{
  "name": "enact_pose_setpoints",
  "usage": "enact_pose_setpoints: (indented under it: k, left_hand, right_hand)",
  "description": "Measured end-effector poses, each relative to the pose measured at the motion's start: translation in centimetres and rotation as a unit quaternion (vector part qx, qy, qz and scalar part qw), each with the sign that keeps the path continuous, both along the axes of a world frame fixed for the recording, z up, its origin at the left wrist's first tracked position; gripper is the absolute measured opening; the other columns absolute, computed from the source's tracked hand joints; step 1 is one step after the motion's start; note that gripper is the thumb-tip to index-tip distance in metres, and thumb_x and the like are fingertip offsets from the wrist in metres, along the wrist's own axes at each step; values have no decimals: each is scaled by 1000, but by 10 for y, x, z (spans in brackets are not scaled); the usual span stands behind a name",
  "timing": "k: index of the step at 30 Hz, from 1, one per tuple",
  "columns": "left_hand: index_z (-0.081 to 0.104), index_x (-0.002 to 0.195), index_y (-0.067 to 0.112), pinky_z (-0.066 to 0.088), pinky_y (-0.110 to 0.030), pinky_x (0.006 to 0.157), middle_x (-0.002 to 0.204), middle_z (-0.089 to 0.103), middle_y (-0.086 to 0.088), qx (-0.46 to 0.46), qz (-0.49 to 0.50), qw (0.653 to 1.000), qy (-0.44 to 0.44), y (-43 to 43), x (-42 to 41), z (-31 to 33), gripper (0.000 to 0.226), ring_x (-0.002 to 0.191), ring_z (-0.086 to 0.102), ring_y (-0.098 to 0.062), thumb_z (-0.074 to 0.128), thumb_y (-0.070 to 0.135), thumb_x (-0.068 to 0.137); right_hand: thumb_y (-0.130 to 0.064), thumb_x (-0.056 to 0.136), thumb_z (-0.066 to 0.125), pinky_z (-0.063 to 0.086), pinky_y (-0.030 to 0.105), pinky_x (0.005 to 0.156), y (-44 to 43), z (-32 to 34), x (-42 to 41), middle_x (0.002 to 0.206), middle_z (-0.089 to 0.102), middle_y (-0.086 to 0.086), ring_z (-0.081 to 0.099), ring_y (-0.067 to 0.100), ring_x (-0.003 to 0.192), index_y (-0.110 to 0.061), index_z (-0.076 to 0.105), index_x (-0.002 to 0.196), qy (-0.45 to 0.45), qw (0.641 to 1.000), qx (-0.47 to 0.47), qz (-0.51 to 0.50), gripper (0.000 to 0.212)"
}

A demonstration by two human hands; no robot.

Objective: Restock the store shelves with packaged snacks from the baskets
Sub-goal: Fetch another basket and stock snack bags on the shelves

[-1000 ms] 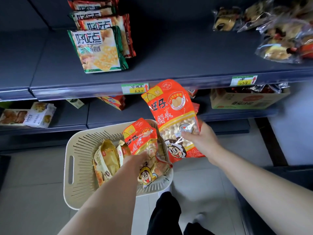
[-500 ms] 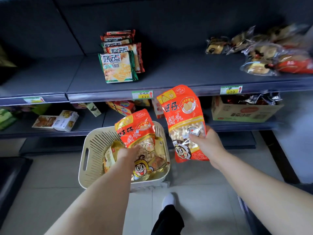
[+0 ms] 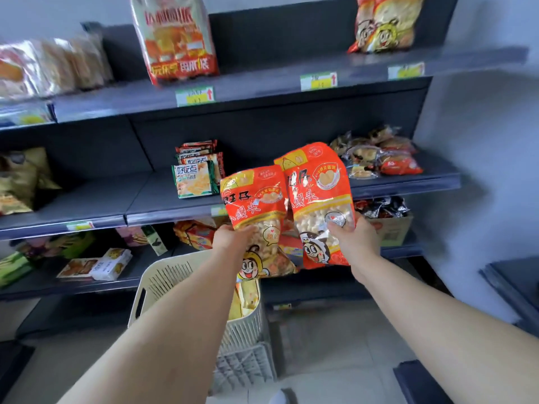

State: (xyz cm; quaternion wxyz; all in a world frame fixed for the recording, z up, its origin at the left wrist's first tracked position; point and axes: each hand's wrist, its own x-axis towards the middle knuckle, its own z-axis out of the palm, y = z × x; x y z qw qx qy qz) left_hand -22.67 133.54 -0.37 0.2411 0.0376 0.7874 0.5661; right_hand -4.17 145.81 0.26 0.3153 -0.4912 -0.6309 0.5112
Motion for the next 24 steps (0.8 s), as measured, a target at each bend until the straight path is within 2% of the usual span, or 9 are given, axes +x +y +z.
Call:
enact_pose_setpoints:
  k: [4, 6, 8, 13, 17, 19, 22, 24]
  left_hand:
    - [56, 98, 14, 54, -36, 79, 91, 65, -5, 26, -19, 999, 43, 20, 17, 47, 29, 83, 62, -24, 75, 30, 85]
    - [55, 99, 13, 51, -35, 73, 88, 64, -5, 48, -22, 996, 69, 32, 23, 73, 29, 76, 59, -21, 73, 30, 86]
    - [55, 100, 12, 49, -34, 70, 92, 65, -6, 78, -18, 993, 84, 45, 27, 99, 27, 78, 60, -21, 73, 28, 87]
    - [54, 86, 16, 58, -48, 86, 99, 68, -11, 144, -24, 984, 98, 78, 40, 165, 20, 90, 68, -30, 72, 25, 86]
    - [58, 95, 14, 57, -47, 86, 100, 68, -10, 177, -46, 977, 112, 114, 46, 214, 16, 90, 68, -30, 69, 20, 86]
    - [58, 101, 14, 57, -46, 86, 99, 68, -9, 197, -54, 972, 118, 136, 45, 237, 20, 90, 68, -30, 68, 19, 85]
    - [54, 96, 16, 57, -45, 88, 98, 66, -8, 222, -57, 964, 134, 176, 40, 267, 19, 91, 67, -28, 69, 21, 85]
    - [52, 91, 18, 57, -43, 86, 99, 67, -8, 243, -57, 958, 141, 204, 33, 286, 16, 91, 67, -28, 67, 22, 87]
  right_hand:
    - [-35, 89, 65, 53, 42, 82, 7, 40, 22, 101, 65, -6, 63, 22, 94, -23, 59, 116, 27, 997, 57, -50, 30]
    - [-36, 89, 64, 53, 44, 84, 13, 65, 34, 103, 65, -6, 63, 22, 95, -25, 58, 118, 56, 993, 77, -69, 32]
    - [-36, 90, 63, 53, 44, 85, 20, 89, 43, 107, 65, -5, 63, 22, 97, -25, 56, 122, 82, 987, 101, -95, 34]
    - [-30, 93, 60, 46, 34, 74, 49, 140, 58, 106, 64, 0, 61, 25, 96, -18, 56, 118, 131, 965, 144, -175, 28]
    - [-30, 93, 58, 51, 39, 80, 78, 171, 58, 105, 67, 2, 63, 28, 95, -19, 55, 112, 159, 946, 171, -225, 22]
    - [-28, 93, 57, 46, 34, 75, 97, 187, 56, 105, 62, 2, 60, 25, 92, -16, 56, 113, 175, 935, 190, -244, 23]
    - [-27, 92, 59, 42, 32, 74, 128, 210, 49, 111, 54, 10, 55, 26, 93, -9, 59, 114, 182, 916, 219, -283, 28]
    - [-27, 93, 59, 42, 28, 68, 152, 222, 41, 108, 55, 9, 56, 25, 88, -10, 60, 109, 201, 907, 228, -291, 24]
